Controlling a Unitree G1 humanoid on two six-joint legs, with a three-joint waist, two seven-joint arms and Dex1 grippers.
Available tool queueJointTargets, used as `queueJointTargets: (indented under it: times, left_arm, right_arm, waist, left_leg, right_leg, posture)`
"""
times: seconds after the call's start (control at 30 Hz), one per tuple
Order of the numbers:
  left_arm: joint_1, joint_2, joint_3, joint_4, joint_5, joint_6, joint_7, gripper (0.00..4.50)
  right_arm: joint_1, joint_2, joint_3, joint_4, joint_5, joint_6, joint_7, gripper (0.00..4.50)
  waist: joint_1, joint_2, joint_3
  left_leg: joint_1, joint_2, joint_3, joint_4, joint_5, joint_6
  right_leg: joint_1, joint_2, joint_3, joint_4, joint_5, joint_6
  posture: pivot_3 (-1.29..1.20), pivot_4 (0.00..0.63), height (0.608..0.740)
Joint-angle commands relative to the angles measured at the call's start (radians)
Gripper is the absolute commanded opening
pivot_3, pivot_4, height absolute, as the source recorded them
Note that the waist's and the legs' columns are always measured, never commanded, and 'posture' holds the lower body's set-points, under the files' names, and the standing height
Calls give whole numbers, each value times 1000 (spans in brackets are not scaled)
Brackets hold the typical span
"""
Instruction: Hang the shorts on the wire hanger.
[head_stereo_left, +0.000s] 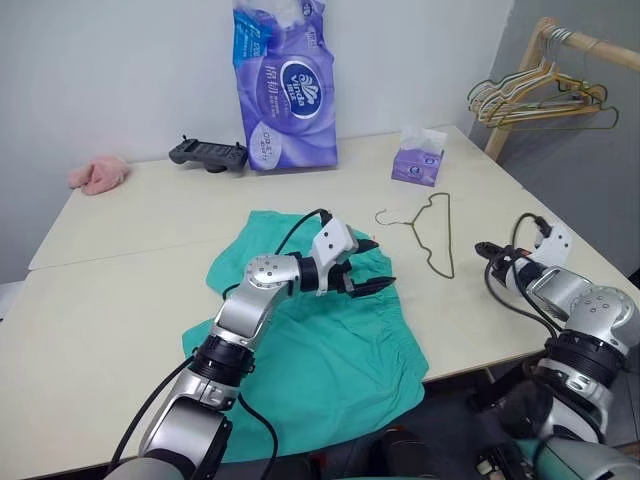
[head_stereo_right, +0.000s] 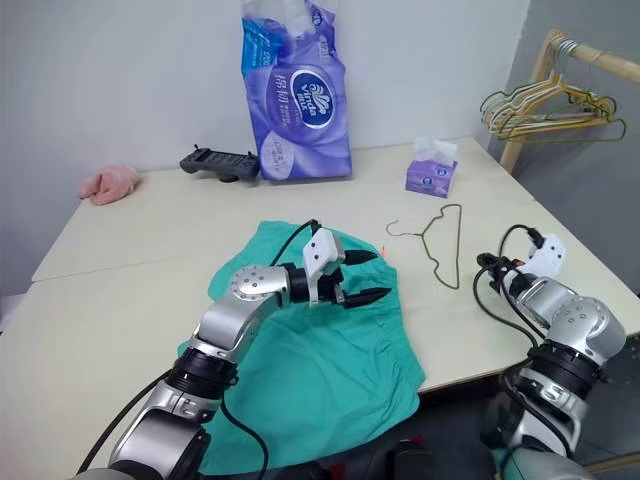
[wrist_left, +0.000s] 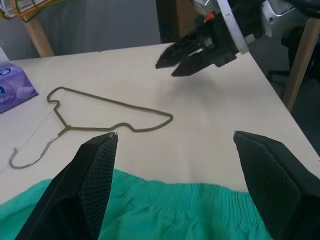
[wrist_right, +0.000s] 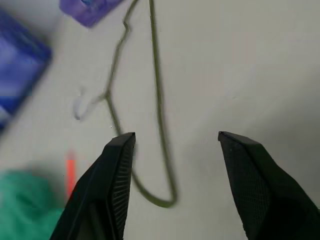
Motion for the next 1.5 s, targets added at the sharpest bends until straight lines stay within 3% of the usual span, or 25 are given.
queueJointTargets:
  times: [0.03, 0.13, 0.33, 0.63, 1.17, 1.27, 1.47, 1.5]
  left_arm:
    - [-6, 39, 69, 23, -34, -37, -31, 3947]
    - [24, 50, 81, 33, -48, -42, -50, 3947]
    - [62, 34, 70, 16, -36, -36, -30, 3947]
    - [77, 37, 79, -33, -45, -4, -5, 3947]
    - [68, 35, 78, -66, -46, 21, 13, 3947]
    - [62, 36, 81, -66, -46, 23, 15, 3947]
    - [62, 39, 85, -73, -48, 27, 23, 3947]
    - [63, 39, 85, -74, -48, 28, 25, 3947]
  right_arm:
    - [15, -122, 287, -87, -79, -111, 158, 2878]
    - [13, -237, 518, -122, -179, -246, 286, 2878]
    - [-46, -251, 674, -107, -254, -329, 370, 2878]
    - [-71, -129, 686, 92, -328, -358, 310, 2878]
    - [-103, -20, 553, 339, -323, -374, 281, 2878]
    - [-83, -36, 589, 327, -349, -383, 309, 2088]
    - [-53, -57, 619, 317, -379, -399, 332, 40]
    - [-49, -55, 614, 315, -377, -395, 331, 14]
  waist:
    - [-10, 0, 0]
    - [-18, 0, 0]
    - [-12, -4, 2]
    - [20, -4, 2]
    - [31, -5, 1]
    - [31, -6, 0]
    - [36, -10, -3]
    - [37, -11, -4]
  left_leg:
    - [0, 1, 0, 0, 0, 0]
    - [0, 2, 0, 0, 0, 0]
    - [1, 2, -2, 1, 0, 0]
    - [0, 0, -3, 1, 0, 0]
    - [1, 0, -3, 2, 0, 0]
    - [2, 0, -3, 2, 0, 0]
    - [2, 0, -3, 2, 0, 0]
    - [2, 0, -3, 2, 0, 0]
  right_leg:
    - [0, 2, 0, 0, 0, 0]
    - [-1, 7, 0, -1, 0, 0]
    - [-1, 6, -1, -1, -1, 1]
    - [-1, -1, -2, 0, 0, 0]
    - [-1, -2, -2, 1, 2, -3]
    - [-1, -2, -2, 1, 2, -3]
    - [0, -2, -3, 1, 2, -3]
    - [0, -2, -3, 1, 2, -3]
  posture:
    - [-80, 32, 740]
    - [-80, 32, 740]
    - [-65, 39, 740]
    - [-40, 40, 740]
    - [-23, 38, 740]
    - [-20, 37, 740]
    - [-10, 34, 740]
    - [-10, 34, 740]
